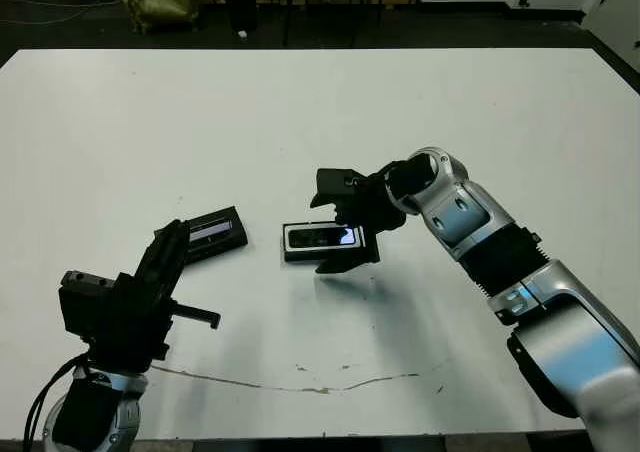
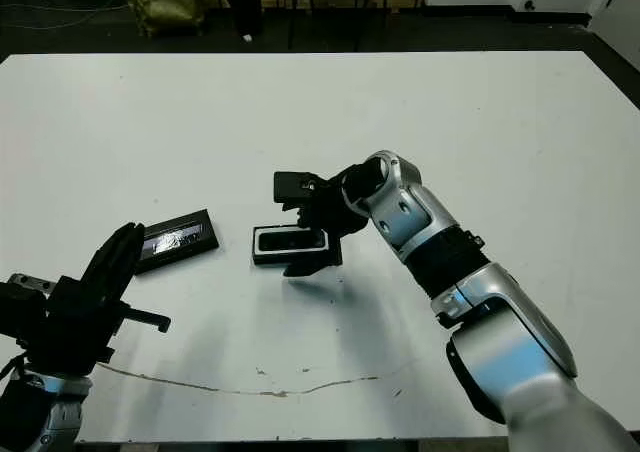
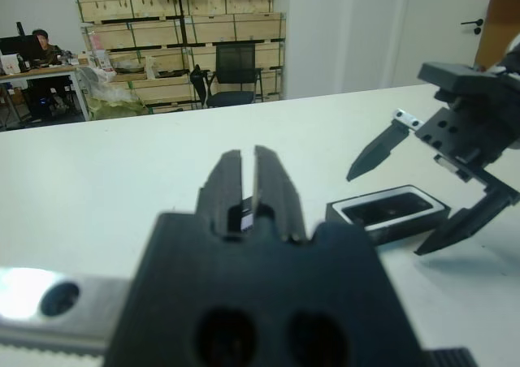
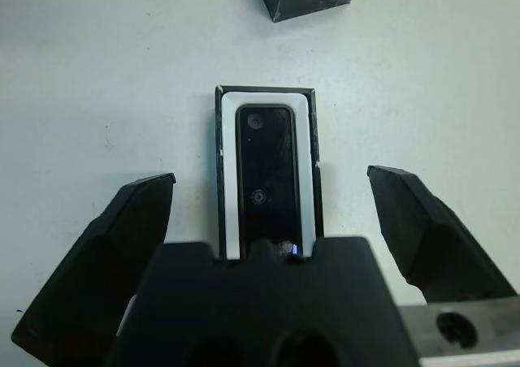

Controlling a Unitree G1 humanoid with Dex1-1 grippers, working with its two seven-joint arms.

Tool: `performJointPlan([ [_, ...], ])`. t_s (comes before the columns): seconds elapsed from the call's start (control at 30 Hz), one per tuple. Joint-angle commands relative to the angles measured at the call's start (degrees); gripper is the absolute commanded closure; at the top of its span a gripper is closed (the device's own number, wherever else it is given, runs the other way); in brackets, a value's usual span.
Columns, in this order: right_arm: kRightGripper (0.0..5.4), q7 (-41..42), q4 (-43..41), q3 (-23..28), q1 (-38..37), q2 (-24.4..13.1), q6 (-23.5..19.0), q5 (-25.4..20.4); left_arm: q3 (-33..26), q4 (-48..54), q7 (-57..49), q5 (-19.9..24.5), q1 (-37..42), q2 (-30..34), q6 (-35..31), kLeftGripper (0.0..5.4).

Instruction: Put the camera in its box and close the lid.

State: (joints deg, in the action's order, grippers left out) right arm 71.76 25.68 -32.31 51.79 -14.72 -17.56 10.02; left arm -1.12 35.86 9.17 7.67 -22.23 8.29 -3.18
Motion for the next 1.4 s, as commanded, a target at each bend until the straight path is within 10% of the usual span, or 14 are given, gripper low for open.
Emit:
performJointPlan([
  [0.03, 0.01, -0.08, 0.04, -0.20, -0.29, -0.68, -0.22, 0.54, -0.12, -1.14, 0.10, -0.57, -0.10, 0.35, -0.37, 5.40],
  [0.43, 0.01, -0.38, -0.69, 7.50, 1.74, -1.83, 0.53, -5.19, -0.03, -0.79, 0.00, -0.44, -0.25, 0.30, -0.68, 5.40],
  [0.77, 0.13, -6.51, -17.25, 22.59, -4.34, -3.53, -9.96, -19.54, -0.04, -1.24, 0.40, 0.29, -0.12, 0.14, -0.24, 5.40],
  [1.03, 1.78, -29.69, -38.63, 30.42, -25.35, -1.39, -5.40, -19.40, -0.61, -0.30, 0.14, -0.07, -1.38, 0.46, -0.47, 5.40],
  [1.4, 4.31, -34.10, -53.39, 38.83, -54.97, -2.10, 3.93, -28.05, -1.80, -1.22, 1.33, 0.89, -1.28, 1.04, 0.94, 5.40],
])
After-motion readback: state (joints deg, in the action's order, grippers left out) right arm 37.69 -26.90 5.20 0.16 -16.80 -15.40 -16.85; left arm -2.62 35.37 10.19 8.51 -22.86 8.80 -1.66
